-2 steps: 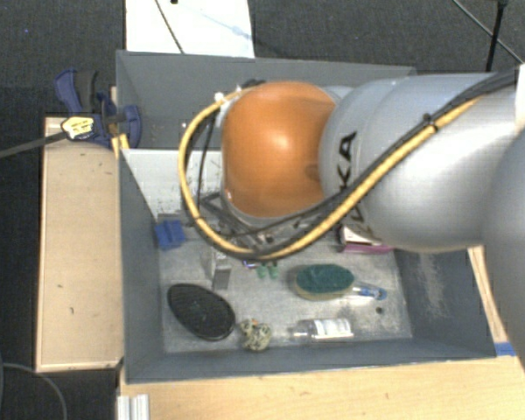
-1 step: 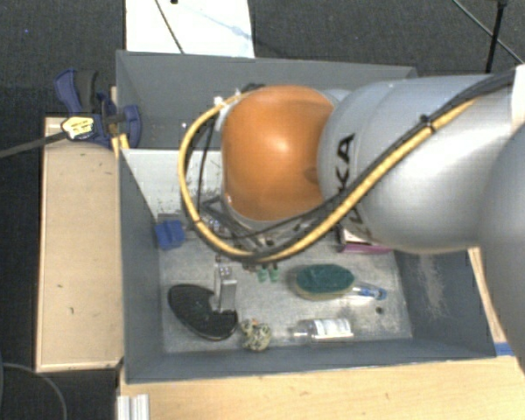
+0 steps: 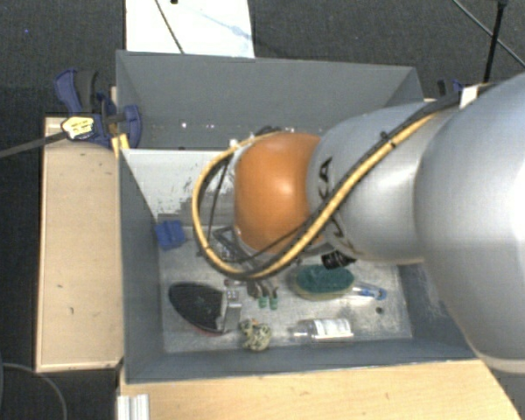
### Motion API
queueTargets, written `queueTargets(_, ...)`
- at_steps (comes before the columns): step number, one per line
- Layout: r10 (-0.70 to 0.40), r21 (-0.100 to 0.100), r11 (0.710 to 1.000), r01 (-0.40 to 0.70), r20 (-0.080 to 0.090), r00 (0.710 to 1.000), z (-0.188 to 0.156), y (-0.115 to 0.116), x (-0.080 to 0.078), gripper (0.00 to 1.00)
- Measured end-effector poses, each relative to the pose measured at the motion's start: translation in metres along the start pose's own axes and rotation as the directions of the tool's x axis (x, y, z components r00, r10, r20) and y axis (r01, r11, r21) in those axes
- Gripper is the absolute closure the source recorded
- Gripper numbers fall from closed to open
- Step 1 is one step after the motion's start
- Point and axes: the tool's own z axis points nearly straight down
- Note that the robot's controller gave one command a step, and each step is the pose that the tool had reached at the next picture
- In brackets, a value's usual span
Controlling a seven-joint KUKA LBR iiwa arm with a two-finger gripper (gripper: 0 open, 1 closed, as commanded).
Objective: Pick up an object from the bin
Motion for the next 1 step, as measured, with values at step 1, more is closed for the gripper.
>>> queueTargets(1,0.129,-0.002,0.992,-0.129,-0.005,0.992,0.0770,0.0003,0.0111,0.00)
